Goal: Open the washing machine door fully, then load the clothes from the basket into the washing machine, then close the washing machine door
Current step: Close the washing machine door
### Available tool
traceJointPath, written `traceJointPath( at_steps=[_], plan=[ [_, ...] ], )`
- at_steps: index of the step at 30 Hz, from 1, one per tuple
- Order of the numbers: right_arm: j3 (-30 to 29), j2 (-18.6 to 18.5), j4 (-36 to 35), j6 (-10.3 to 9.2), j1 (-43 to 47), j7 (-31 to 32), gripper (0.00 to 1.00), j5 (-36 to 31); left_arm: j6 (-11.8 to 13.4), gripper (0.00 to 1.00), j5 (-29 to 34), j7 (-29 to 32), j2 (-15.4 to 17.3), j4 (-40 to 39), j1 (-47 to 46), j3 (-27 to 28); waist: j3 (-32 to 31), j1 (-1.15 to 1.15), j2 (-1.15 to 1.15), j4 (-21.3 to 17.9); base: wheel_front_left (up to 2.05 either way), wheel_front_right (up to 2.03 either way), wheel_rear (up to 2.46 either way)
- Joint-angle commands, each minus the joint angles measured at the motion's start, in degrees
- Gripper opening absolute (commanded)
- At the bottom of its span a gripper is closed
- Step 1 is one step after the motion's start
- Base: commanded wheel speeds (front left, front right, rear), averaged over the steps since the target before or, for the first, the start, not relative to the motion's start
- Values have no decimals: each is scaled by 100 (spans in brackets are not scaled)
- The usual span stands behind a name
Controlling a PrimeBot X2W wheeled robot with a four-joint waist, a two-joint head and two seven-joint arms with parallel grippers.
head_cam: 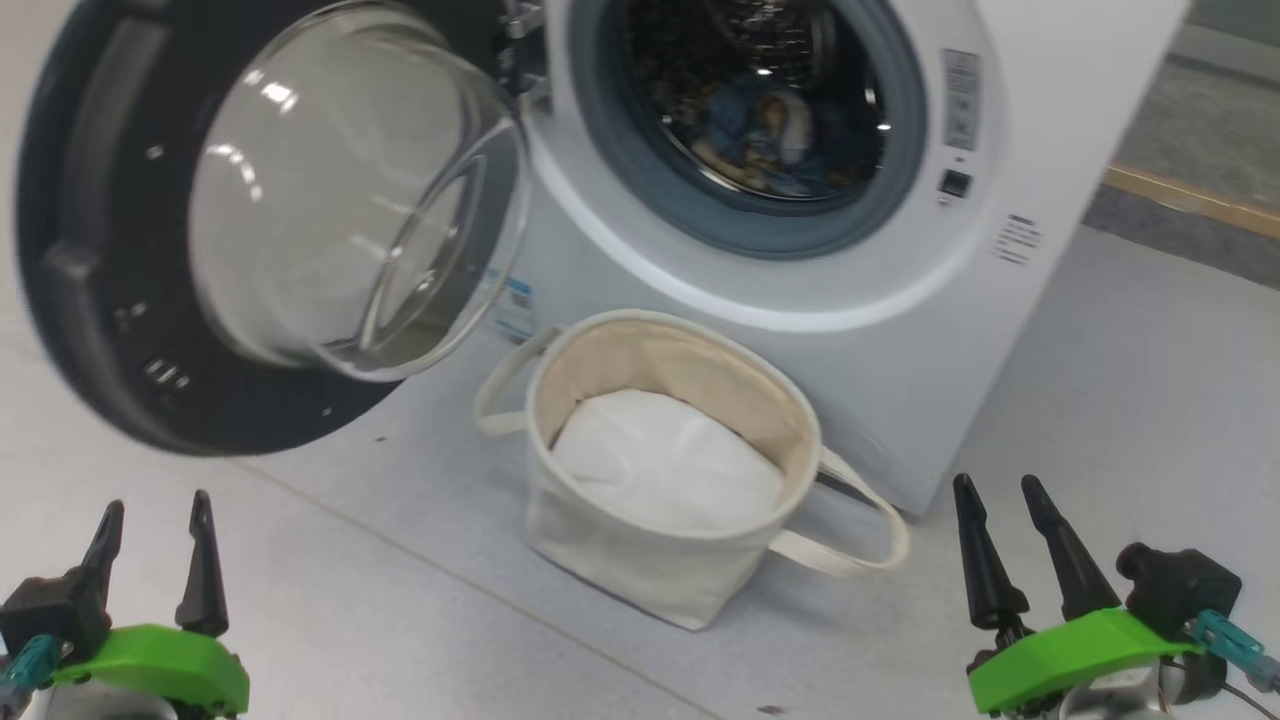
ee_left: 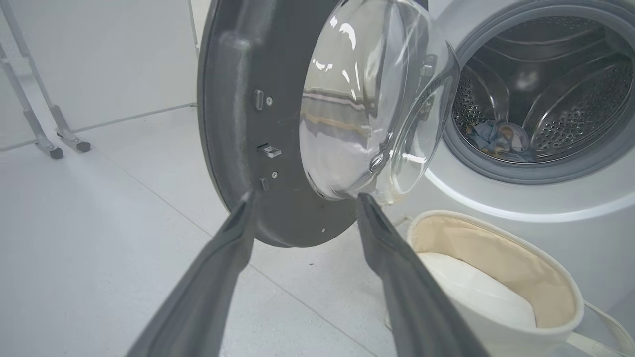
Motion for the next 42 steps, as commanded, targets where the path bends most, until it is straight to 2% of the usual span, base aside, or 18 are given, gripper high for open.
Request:
traceJointPath(
  at_steps=[1,5,16,17,18,23,27,32,36,42],
  plan=[
    [139,-32,-167,6,-252,-56,100,46,43,100,57,15,237,-190,-398,210,25,0,0,329,0,0,0],
    [196,-32,-160,6,-303,-45,100,48,74,100,30,12,212,-263,-422,223,95,0,0,570,0,0,0],
    [474,-32,13,6,-740,25,100,-3,143,99,-150,-129,152,-365,-338,497,268,0,0,676,0,0,0],
    [487,-32,30,6,-755,17,100,3,139,14,-175,-141,146,-374,-329,531,268,0,0,677,0,0,0],
    [497,-32,47,6,-766,7,100,8,123,0,-216,-153,134,-388,-319,573,266,0,0,676,0,0,0],
    [525,-32,119,6,-771,-25,100,16,-43,0,-583,-96,155,-328,-310,818,257,0,0,670,0,0,0],
    [511,-32,136,6,-754,-20,100,-5,-384,0,-1228,201,195,-157,-504,1162,254,0,0,669,0,0,0],
    [495,-32,64,6,-778,73,100,-103,-901,0,-2368,959,318,407,-1075,1726,339,0,0,654,0,0,0],
    [484,-32,-45,6,-799,182,100,-198,-1180,0,-3223,1676,449,1129,-1749,2137,452,0,0,636,0,0,0],
    [393,-32,-232,6,-829,354,100,-368,-1496,0,-4068,2684,588,2097,-2704,2401,627,0,0,624,0,0,0]
  ],
)
